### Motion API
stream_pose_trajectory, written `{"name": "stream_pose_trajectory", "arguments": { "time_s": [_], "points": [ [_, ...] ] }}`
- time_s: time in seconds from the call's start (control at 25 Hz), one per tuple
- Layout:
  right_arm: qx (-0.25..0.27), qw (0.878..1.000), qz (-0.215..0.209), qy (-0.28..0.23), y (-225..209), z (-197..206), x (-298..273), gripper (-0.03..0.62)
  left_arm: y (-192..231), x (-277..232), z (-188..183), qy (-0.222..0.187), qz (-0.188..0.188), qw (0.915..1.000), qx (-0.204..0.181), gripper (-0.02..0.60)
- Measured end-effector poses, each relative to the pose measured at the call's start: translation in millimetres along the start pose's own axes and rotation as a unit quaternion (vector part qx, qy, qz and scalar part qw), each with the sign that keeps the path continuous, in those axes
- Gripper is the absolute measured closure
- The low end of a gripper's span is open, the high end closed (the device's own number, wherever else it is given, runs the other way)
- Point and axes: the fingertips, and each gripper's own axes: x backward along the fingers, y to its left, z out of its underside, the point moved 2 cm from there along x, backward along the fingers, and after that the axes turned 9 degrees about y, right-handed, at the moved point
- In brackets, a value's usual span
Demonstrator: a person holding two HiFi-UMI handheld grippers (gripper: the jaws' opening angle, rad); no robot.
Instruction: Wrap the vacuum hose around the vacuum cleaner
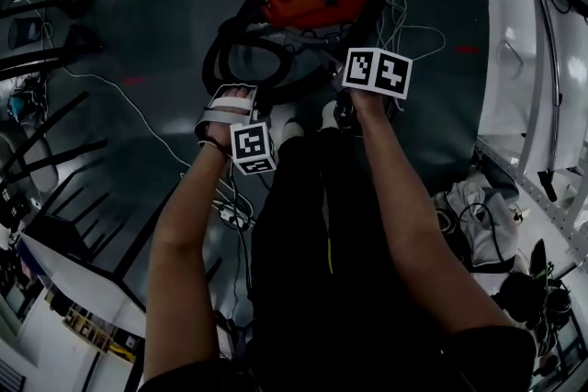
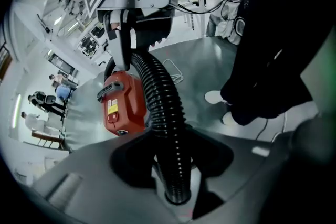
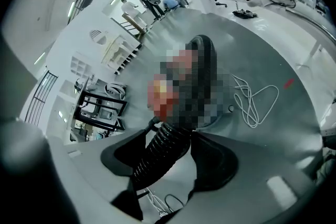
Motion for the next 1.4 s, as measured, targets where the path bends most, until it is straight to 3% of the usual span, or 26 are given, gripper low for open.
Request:
{"name": "stream_pose_trajectory", "arguments": {
  "time_s": [0.08,0.36,0.64,1.0,1.4],
  "points": [
    [-0.005,1.000,-0.007,-0.003,0.5,-0.2,0.1,0.319,6.9,1.4,3.3,0.007,-0.017,0.9996,-0.022,0.403],
    [-0.019,0.999,-0.031,-0.027,19.9,-8.1,0.9,0.319,24.4,14.2,21.2,0.019,-0.044,0.9977,-0.047,0.402],
    [-0.047,0.998,-0.015,-0.047,24.1,-13.2,3.1,0.318,44.9,4.7,30.4,-0.026,-0.049,0.9923,-0.111,0.402],
    [-0.082,0.995,0.004,-0.056,22.8,-19.0,-9.4,0.319,66.4,-20.4,41.9,-0.087,-0.047,0.9774,-0.186,0.400],
    [-0.112,0.992,0.015,-0.058,19.4,-26.1,-21.8,0.318,84.4,-41.0,48.9,-0.155,-0.018,0.9537,-0.257,0.396]
  ]
}}
